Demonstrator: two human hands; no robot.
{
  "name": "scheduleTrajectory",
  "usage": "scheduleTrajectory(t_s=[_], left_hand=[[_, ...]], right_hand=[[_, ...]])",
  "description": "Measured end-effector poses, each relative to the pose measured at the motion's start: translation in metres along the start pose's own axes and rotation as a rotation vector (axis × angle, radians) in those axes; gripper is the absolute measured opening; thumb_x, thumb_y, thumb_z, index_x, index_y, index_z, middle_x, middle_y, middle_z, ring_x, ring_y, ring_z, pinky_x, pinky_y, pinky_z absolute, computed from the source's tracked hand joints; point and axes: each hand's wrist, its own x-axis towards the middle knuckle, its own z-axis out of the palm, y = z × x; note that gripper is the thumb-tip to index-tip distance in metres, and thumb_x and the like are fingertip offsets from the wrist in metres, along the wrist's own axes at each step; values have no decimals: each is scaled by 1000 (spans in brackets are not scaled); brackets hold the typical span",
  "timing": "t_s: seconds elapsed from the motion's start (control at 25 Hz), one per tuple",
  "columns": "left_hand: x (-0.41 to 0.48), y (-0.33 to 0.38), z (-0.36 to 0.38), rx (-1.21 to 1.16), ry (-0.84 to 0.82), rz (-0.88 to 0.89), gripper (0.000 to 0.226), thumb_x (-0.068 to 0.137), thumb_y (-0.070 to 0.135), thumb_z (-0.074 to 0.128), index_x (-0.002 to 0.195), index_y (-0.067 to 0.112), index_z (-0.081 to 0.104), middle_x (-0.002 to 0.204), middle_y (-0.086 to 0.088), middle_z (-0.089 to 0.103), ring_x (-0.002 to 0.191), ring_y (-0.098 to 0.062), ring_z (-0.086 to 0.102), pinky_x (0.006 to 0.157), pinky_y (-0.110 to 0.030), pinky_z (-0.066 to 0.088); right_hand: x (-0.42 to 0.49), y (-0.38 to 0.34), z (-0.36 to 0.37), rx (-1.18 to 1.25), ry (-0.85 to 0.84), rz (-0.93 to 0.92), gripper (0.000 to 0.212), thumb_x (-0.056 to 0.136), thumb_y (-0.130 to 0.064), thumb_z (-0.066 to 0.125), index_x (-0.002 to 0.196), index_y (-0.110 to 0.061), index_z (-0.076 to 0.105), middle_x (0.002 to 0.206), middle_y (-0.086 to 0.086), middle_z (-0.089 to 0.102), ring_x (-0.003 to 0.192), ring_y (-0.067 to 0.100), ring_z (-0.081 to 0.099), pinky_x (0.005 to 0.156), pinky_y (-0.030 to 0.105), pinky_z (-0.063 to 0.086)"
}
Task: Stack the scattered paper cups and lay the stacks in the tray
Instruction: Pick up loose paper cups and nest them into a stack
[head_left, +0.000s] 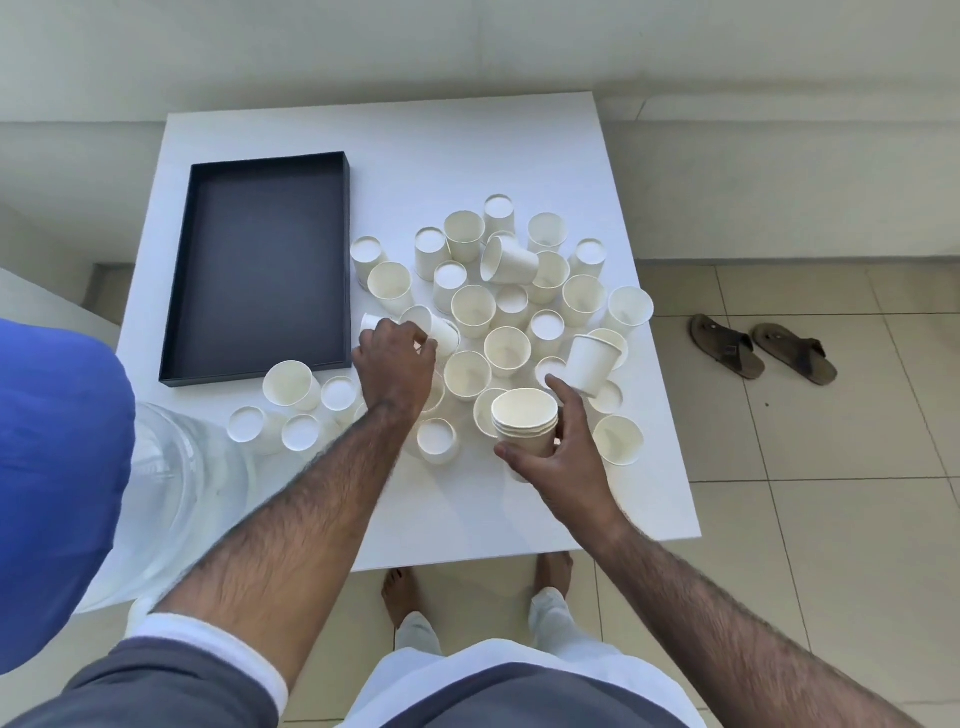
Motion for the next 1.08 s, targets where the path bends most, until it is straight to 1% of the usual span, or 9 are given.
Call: scheduleTrajectory(t_s=[0.08,0.2,0.36,0.48,0.6,0.72,0.92,1.0,1.08], left_hand=[[-3,-2,-14,-152,59,-11,20,97,32,66,102,15,75,110,-10,64,107,-34,55,92,-45,44],[-19,-9,-44,-487,95,9,12,95,26,71,98,15,72,113,-4,58,108,-28,57,90,-39,49],[-54,-19,-77,-685,-183,4,9,93,21,76,92,24,67,127,8,61,106,-10,65,89,-30,54],[-83,-22,-84,-726,-375,-2,10,91,19,78,97,15,71,127,22,63,100,13,64,86,-14,53],[-106,-22,-81,-782,-446,-18,6,90,15,78,89,15,72,135,11,66,109,2,67,89,-16,50],[-124,-22,-74,-853,-506,-42,18,89,12,79,76,21,71,135,8,68,110,1,69,96,-25,51],[-145,-24,-70,-823,-586,27,27,97,28,72,71,34,74,122,5,76,115,9,64,92,-19,49],[-145,-38,-65,-735,-458,12,24,100,40,64,83,29,76,98,5,80,92,-2,70,83,-30,53],[-137,-63,-56,-399,-258,-34,23,98,43,65,95,20,68,96,3,72,87,-16,66,77,-38,54]], right_hand=[[-1,1,0,-39,-12,14,93,75,-12,89,150,-33,37,118,-48,51,113,-11,55,97,32,56],[0,-1,3,-117,-33,15,91,74,-19,88,147,-38,37,120,-30,59,112,3,59,93,41,58],[1,-10,11,-373,-86,-71,95,75,-21,83,153,-33,31,137,-16,52,117,7,49,92,28,44],[1,-14,16,-476,-118,-111,94,74,-20,80,153,-33,31,131,-14,55,116,12,52,91,33,47],[-3,-13,20,-521,-171,-103,91,74,-22,81,152,-32,34,135,-9,58,119,18,56,93,39,52],[-10,-13,25,-500,-227,-152,92,76,-20,81,153,-33,34,136,-15,53,124,11,52,98,35,49],[-19,-10,27,-597,-364,-160,100,79,-23,78,149,-62,18,119,-4,51,104,15,57,88,42,54],[-22,-8,26,-614,-413,-150,93,78,-27,78,148,-60,25,120,-4,52,106,16,56,91,44,54],[-23,-7,25,-608,-393,-153,86,78,-30,78,147,-51,31,122,-6,52,107,16,54,92,43,52]])
